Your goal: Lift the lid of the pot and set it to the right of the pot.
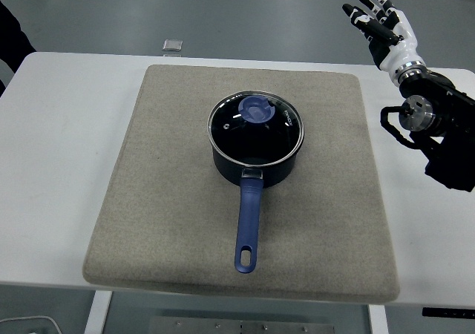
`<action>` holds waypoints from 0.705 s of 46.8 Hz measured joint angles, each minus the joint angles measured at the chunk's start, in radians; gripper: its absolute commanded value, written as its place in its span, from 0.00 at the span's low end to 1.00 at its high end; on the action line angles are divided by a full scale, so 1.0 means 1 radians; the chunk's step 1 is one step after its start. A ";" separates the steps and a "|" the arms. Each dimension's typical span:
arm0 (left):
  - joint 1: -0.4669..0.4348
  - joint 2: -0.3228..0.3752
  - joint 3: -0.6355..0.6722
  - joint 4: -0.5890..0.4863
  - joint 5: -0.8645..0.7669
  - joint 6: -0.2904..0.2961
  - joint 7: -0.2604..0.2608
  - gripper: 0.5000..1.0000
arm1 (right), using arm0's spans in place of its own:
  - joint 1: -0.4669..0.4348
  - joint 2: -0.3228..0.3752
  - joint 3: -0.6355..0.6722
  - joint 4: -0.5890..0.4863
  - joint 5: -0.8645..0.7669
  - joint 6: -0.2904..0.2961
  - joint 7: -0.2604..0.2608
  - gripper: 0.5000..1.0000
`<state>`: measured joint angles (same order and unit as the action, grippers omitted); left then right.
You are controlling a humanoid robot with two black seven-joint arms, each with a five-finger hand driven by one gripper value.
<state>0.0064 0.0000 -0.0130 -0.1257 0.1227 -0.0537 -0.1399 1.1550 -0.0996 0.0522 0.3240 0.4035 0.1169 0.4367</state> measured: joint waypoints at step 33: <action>0.006 0.000 0.001 0.001 0.000 0.002 0.000 1.00 | 0.005 -0.002 0.000 0.000 0.001 -0.001 0.000 0.81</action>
<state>0.0121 0.0000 -0.0124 -0.1246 0.1227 -0.0521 -0.1395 1.1599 -0.1017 0.0522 0.3236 0.4041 0.1162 0.4369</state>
